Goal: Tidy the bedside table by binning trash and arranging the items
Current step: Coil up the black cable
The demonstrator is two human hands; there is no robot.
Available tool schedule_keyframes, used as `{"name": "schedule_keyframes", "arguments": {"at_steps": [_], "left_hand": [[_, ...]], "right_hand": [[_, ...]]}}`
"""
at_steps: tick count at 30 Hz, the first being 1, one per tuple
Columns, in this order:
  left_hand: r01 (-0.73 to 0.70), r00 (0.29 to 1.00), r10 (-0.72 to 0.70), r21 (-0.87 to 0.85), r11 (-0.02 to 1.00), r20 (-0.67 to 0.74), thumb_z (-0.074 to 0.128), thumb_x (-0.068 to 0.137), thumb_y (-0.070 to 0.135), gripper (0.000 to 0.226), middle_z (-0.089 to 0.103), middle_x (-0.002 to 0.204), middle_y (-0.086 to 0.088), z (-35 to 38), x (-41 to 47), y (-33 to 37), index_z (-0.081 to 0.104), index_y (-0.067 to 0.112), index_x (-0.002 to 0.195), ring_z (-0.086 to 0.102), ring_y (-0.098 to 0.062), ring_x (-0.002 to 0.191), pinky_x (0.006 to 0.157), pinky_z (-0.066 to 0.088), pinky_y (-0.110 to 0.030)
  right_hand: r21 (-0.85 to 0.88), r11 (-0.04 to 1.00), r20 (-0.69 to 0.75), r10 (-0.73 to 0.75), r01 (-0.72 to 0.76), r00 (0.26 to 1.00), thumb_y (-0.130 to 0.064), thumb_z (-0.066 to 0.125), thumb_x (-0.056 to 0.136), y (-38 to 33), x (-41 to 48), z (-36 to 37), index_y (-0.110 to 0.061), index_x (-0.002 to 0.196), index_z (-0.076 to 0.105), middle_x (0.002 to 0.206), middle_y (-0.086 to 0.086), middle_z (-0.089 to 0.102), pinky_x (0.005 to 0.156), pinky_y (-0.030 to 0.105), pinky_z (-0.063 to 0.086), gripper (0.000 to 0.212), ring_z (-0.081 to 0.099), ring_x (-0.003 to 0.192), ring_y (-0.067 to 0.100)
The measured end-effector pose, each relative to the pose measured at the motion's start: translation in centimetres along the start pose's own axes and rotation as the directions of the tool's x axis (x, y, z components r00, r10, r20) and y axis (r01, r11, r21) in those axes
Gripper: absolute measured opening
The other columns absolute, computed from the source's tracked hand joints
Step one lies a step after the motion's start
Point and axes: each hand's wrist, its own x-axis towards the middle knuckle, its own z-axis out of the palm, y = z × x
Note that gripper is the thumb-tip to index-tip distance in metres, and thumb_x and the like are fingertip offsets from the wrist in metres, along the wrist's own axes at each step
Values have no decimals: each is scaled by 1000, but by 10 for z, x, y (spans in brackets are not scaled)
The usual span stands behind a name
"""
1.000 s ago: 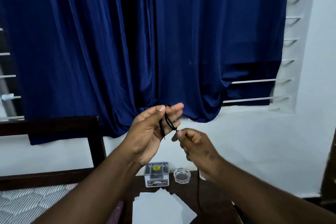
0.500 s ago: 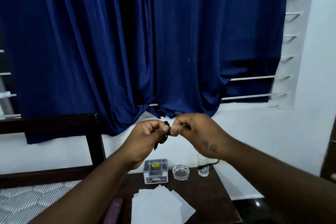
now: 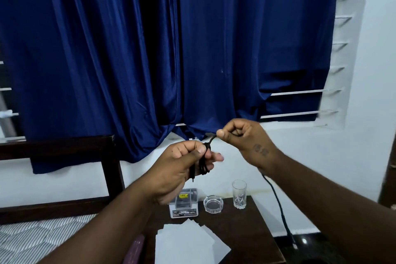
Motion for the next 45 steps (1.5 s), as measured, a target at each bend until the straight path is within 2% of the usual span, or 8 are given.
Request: {"name": "schedule_keyframes", "arguments": {"at_steps": [9, 17, 20, 23, 26, 35, 41, 45], "left_hand": [[-139, 970, 82, -245, 959, -230, 50, 103, 20, 17, 73, 126, -21, 2, 12, 0, 53, 3, 106, 69, -34, 122, 107, 52, -48], [-22, 960, 81, 213, 977, -270, 50, 107, 19, 24, 78, 119, -1, -29, 13, -19, 61, 6, 90, 67, -12, 114, 103, 47, -46], [22, 974, 49, 313, 950, -220, 49, 108, 17, 29, 79, 101, 5, -32, 11, -23, 64, 10, 84, 66, -7, 123, 103, 48, -40], [28, 989, 35, 414, 910, -143, 50, 108, 16, 32, 67, 75, 10, -27, 7, -26, 62, 9, 79, 65, 1, 84, 74, 48, -17], [26, 992, 35, 477, 878, -119, 51, 107, 20, 32, 52, 72, -4, -24, 4, -26, 61, 10, 79, 44, -13, 67, 60, 37, -17], [122, 992, -127, 158, 980, 21, 39, 110, 12, 32, 76, 111, -17, -9, -3, -20, 57, 9, 83, 65, -18, 124, 96, 41, -39], [130, 989, -126, -40, 991, 76, 39, 110, 24, 32, 71, 127, -23, 2, -10, -11, 59, 10, 90, 68, -27, 109, 104, 52, -41], [136, 988, -129, -78, 988, 86, 42, 108, 29, 31, 71, 125, -27, 4, -13, -10, 53, 10, 87, 67, -34, 115, 105, 55, -41]], "right_hand": [[-27, 989, 14, 148, -147, 989, -31, 63, 99, 54, -50, 55, -20, 76, 74, 62, -17, 64, 59, 8, 38, 28, 51, 56, -3], [-320, 944, 160, 140, -83, 977, -55, 57, 94, 26, -60, 57, -26, 81, 75, 83, -7, 76, 81, 40, 54, 36, 69, 79, 10], [-389, 921, 255, 126, -18, 959, -47, 58, 97, 10, -56, 50, -26, 86, 75, 78, -19, 73, 69, 20, 51, 29, 67, 72, 0], [-437, 899, 284, 100, 36, 954, -41, 60, 97, -4, -44, 42, -26, 86, 75, 73, -27, 68, 63, 11, 41, 24, 62, 70, -7], [-464, 883, 268, 60, 74, 961, -42, 61, 96, -13, -29, 33, -25, 85, 74, 86, -10, 74, 78, 34, 51, 24, 65, 81, 6], [-262, 964, 227, 9, 52, 974, -33, 75, 90, -10, -6, 10, -20, 81, 72, 81, 3, 73, 68, 18, 51, 15, 63, 70, 4], [-55, 998, 241, 49, -37, 969, -17, 71, 94, 2, -7, 7, -10, 84, 71, 70, -14, 67, 60, 8, 44, 13, 57, 63, -4], [51, 990, 259, 114, -132, 959, -24, 65, 98, 10, -17, 9, -7, 96, 73, 81, 6, 68, 62, 37, 42, 18, 52, 68, 21]]}}
